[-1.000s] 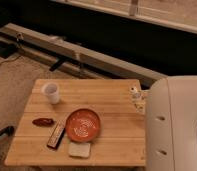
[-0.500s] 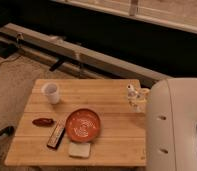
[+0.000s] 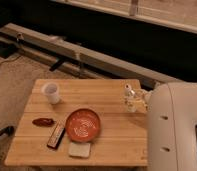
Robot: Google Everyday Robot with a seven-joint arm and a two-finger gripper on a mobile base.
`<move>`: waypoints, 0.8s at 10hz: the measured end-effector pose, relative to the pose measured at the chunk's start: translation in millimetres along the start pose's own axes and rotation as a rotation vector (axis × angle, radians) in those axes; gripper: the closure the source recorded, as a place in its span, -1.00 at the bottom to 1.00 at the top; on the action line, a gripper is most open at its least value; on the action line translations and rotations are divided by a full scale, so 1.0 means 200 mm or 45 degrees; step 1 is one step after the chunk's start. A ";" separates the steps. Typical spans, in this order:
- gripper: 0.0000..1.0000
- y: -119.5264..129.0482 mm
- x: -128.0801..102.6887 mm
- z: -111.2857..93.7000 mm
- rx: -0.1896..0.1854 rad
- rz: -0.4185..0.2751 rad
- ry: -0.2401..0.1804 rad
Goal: Stand the bottle upright
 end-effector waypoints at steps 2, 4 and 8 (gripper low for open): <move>1.00 0.00 -0.02 0.02 -0.010 0.024 0.041; 1.00 -0.01 -0.03 0.04 -0.010 0.041 0.069; 1.00 -0.02 -0.07 0.06 -0.030 0.081 0.153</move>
